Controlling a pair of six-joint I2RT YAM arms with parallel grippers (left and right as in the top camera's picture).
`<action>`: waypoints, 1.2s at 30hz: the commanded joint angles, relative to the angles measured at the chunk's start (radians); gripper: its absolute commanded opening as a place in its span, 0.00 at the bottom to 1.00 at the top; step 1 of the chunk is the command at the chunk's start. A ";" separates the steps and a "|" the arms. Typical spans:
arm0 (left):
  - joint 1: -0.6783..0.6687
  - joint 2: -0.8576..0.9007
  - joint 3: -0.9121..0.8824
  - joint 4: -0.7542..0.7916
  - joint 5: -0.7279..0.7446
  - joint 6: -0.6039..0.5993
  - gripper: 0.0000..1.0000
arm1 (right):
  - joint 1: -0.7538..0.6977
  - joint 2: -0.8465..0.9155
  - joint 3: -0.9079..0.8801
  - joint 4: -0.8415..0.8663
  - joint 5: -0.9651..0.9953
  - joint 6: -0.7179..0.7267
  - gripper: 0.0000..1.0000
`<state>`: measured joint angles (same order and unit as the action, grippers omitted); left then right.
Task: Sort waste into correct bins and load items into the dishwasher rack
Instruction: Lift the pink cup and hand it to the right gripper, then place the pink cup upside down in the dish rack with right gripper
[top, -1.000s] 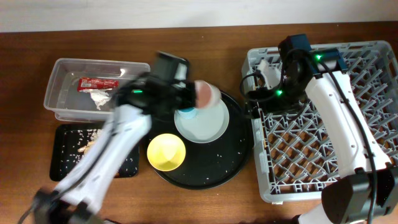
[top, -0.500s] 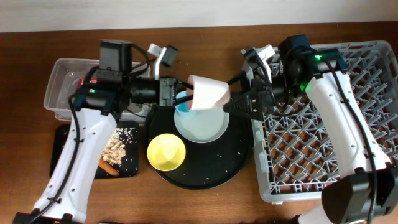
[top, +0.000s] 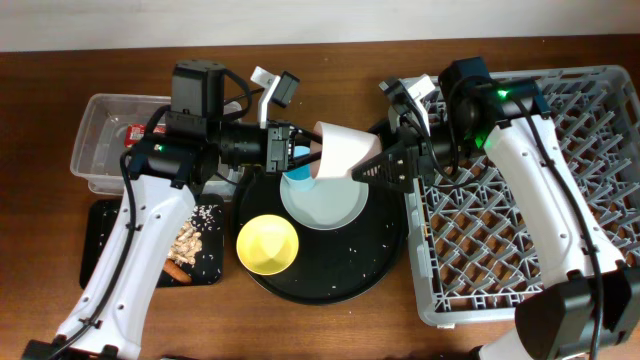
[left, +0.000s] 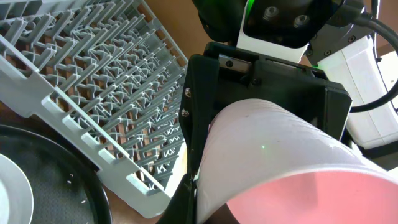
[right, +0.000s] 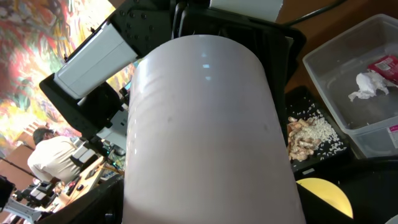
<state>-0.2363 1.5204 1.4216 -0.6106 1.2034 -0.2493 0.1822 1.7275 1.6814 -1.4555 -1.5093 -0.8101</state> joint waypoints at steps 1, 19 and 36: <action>0.003 0.006 0.006 0.009 -0.061 0.019 0.00 | 0.016 -0.006 0.013 -0.014 -0.043 0.003 0.76; -0.043 0.006 0.006 -0.175 -0.295 0.020 0.31 | 0.045 -0.006 0.013 0.067 -0.042 0.002 0.55; 0.028 0.005 0.006 -0.275 -0.738 0.019 0.46 | -0.119 -0.006 0.013 0.129 0.442 0.297 0.40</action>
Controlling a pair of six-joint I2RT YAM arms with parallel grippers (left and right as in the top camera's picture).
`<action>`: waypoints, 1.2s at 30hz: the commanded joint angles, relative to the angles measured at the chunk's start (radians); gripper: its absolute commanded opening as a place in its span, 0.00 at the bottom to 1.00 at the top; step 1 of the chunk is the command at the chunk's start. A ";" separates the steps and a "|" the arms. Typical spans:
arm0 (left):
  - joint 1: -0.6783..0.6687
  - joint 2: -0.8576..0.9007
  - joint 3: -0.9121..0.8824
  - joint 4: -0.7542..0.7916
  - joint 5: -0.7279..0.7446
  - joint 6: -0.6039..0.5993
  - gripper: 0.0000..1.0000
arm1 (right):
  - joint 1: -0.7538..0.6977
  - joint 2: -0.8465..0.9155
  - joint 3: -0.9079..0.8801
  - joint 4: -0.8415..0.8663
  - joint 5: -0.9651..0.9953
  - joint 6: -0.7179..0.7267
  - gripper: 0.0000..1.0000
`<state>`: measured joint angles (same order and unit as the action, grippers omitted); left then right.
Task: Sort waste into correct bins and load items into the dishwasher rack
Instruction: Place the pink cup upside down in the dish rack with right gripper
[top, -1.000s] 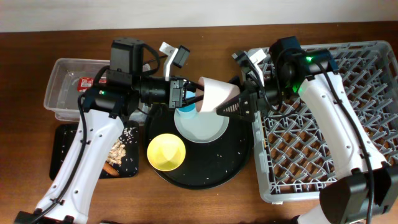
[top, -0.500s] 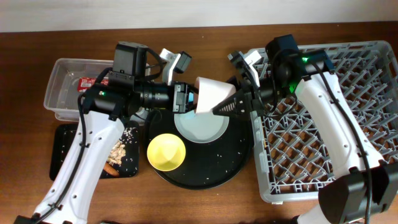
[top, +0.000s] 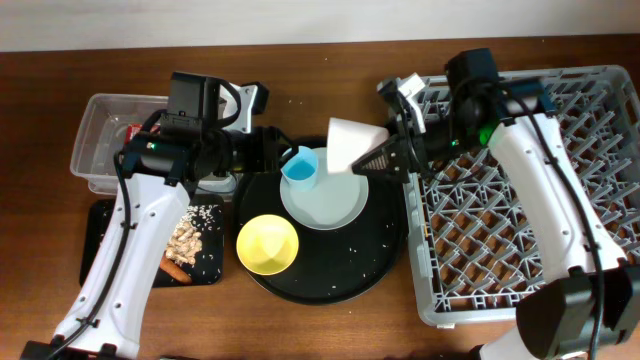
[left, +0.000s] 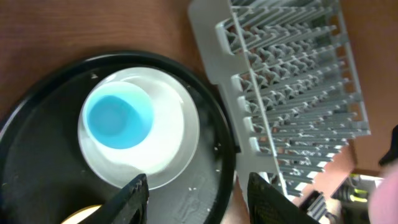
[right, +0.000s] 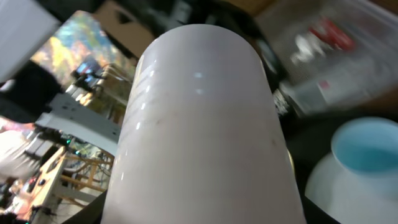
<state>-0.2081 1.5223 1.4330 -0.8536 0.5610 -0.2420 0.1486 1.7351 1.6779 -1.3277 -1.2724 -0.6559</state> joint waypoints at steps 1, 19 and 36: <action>0.000 0.003 -0.006 -0.045 -0.099 0.012 0.45 | -0.140 -0.014 0.017 0.002 0.337 0.232 0.40; -0.001 0.003 -0.044 -0.060 -0.166 0.012 0.45 | -0.159 -0.013 -0.057 -0.156 1.106 0.721 0.39; -0.001 0.003 -0.044 -0.061 -0.166 0.012 0.45 | -0.135 -0.012 -0.209 -0.055 1.150 0.741 0.40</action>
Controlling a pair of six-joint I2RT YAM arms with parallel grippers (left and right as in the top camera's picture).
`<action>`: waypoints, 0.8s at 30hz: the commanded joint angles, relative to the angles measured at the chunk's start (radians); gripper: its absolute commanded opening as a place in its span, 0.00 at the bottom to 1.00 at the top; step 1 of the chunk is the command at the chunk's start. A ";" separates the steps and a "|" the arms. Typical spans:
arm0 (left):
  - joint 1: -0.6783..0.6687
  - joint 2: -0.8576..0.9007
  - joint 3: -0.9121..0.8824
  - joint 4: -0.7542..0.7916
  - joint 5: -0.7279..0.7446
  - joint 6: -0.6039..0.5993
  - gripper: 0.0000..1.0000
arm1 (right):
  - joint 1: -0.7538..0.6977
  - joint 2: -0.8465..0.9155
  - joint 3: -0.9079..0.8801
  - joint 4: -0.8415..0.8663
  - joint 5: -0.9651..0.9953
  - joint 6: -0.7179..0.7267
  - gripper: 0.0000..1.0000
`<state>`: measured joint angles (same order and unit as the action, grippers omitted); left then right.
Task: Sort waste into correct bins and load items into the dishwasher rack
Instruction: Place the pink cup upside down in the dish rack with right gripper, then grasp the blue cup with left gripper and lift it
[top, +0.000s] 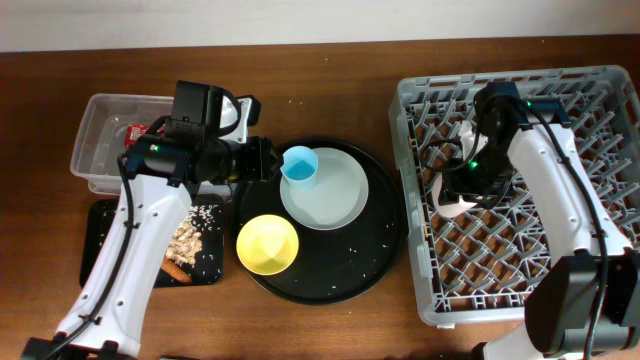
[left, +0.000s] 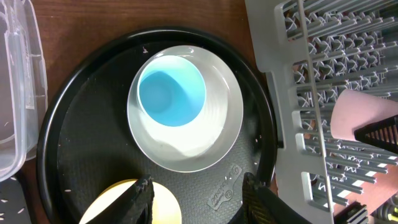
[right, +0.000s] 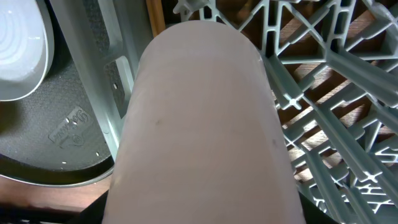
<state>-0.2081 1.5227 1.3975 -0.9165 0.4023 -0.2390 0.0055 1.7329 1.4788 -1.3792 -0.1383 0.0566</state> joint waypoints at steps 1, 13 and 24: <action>-0.001 0.003 -0.008 0.002 -0.007 0.009 0.45 | 0.008 -0.010 -0.010 -0.005 0.016 0.031 0.40; -0.001 0.003 -0.008 0.002 -0.007 0.009 0.45 | 0.008 -0.010 -0.011 0.033 0.016 0.030 0.40; -0.001 0.003 -0.008 0.002 -0.007 0.009 0.45 | 0.008 -0.010 -0.017 0.021 0.016 0.030 0.79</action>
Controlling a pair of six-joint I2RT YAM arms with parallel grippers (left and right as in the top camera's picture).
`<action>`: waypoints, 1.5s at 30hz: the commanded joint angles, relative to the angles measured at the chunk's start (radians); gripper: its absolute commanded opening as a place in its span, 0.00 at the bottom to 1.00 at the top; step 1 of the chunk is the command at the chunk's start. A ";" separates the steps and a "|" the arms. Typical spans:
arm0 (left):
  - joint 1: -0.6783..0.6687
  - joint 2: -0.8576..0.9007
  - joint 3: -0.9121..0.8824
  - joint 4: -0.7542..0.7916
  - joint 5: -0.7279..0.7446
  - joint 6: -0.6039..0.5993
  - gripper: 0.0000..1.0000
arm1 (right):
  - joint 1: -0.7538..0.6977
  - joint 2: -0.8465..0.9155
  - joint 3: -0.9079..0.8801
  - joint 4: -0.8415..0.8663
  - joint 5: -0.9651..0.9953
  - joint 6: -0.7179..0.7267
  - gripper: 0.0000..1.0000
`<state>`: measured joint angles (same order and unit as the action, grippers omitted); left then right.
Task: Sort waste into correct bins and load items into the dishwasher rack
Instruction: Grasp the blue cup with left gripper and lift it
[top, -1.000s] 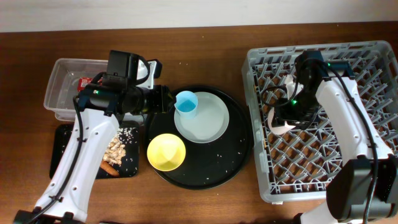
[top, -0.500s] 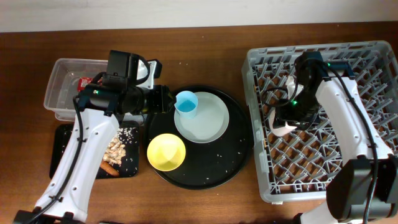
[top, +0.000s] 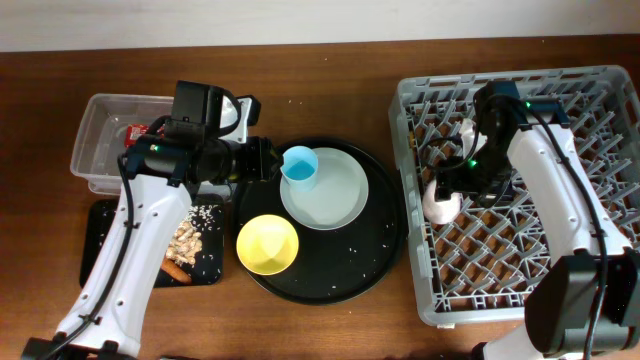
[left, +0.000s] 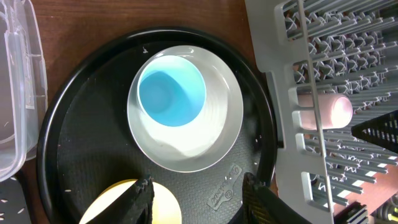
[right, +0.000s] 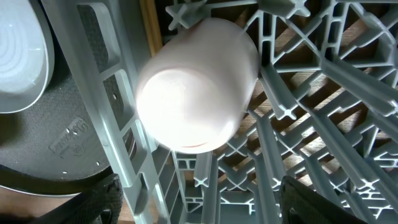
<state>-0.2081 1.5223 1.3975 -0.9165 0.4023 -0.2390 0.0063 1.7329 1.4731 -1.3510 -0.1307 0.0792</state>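
Observation:
A pale pink cup (top: 437, 203) rests in the left part of the grey dishwasher rack (top: 600, 250), its base facing the right wrist camera (right: 196, 93); it also shows in the left wrist view (left: 323, 111). My right gripper (right: 199, 205) is open just over it, holding nothing (top: 465, 185). My left gripper (left: 194, 193) is open and empty above the black round tray (top: 380, 260), near its left rim (top: 262, 160). On the tray stand a blue cup (top: 301, 167) on a white plate (top: 335, 195), and a yellow bowl (top: 267, 244).
A clear plastic bin (top: 95, 140) with wrappers sits at the far left. In front of it lies a black tray (top: 100, 260) with food scraps (top: 190, 240). The rack fills the right side of the table.
My right gripper has opened and let the pink cup go. The cup now rests in the rack's left part. The left arm has not moved.
The pink cup was between both grippers above the plate. Then only my right gripper held it, and the left stood open over the tray. Then the right held the cup down at the rack, where it now rests, let go.

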 joint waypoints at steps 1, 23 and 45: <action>-0.001 0.003 -0.008 0.002 -0.007 0.009 0.45 | 0.007 -0.010 -0.011 -0.010 0.008 0.008 0.79; -0.162 0.385 -0.009 0.210 -0.348 -0.158 0.45 | 0.007 -0.010 -0.011 0.016 0.008 0.007 0.83; 0.068 0.082 0.032 0.426 1.087 -0.058 0.00 | -0.082 -0.021 0.500 -0.348 -0.936 -0.635 0.98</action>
<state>-0.1768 1.6062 1.4193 -0.5495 1.0817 -0.3275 -0.1234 1.7184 1.9598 -1.6924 -0.8402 -0.4164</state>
